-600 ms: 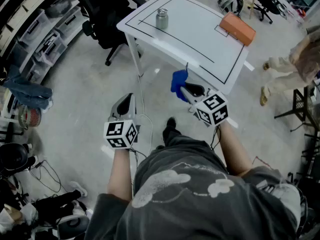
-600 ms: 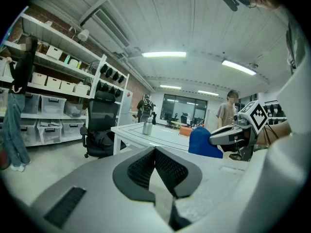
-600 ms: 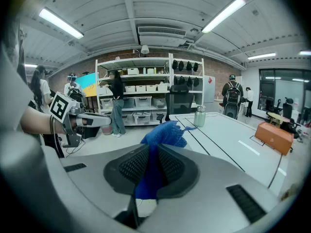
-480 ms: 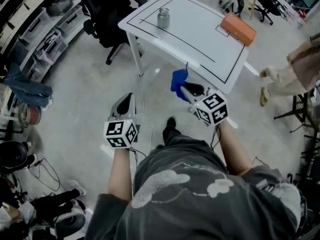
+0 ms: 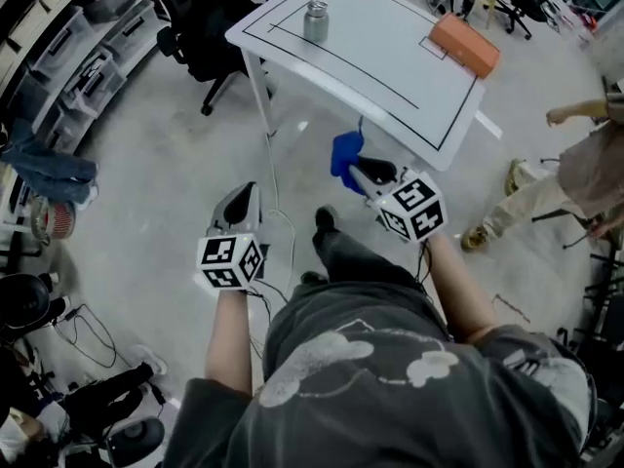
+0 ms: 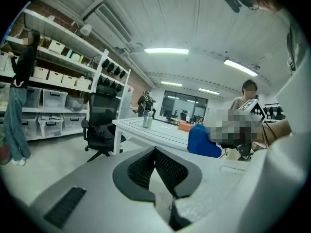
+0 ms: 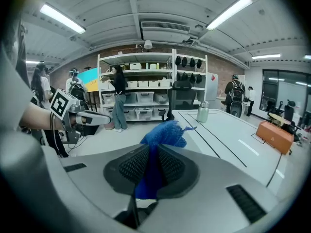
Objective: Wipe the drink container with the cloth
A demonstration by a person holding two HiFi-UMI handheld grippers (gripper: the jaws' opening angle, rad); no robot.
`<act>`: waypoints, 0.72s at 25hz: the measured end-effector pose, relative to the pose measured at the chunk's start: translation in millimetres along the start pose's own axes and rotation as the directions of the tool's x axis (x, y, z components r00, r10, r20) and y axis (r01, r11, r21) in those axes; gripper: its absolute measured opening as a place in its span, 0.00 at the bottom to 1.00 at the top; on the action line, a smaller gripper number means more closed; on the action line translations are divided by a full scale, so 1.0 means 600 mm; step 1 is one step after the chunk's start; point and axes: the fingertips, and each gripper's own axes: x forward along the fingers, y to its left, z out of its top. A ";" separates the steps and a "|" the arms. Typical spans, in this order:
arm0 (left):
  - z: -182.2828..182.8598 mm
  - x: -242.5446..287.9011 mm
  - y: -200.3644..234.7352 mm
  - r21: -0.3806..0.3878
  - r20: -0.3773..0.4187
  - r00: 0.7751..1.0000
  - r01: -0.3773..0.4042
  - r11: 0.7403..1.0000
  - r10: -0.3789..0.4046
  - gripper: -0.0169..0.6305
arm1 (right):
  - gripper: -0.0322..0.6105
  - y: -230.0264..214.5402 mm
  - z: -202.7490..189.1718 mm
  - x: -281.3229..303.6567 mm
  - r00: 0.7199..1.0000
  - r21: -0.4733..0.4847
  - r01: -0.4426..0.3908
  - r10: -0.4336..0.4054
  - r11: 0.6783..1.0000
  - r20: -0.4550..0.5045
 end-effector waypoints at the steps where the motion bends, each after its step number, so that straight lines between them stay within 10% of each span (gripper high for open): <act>1: -0.002 0.007 0.003 0.004 -0.007 1.000 0.002 1.000 -0.002 0.03 | 0.12 -0.007 -0.003 0.002 1.000 0.003 0.004 -0.004 1.000 -0.001; 18: 0.114 0.310 0.152 0.022 -0.049 0.997 -0.062 0.998 0.063 0.03 | 0.13 -0.303 0.093 0.237 0.999 0.108 0.007 -0.012 0.994 0.042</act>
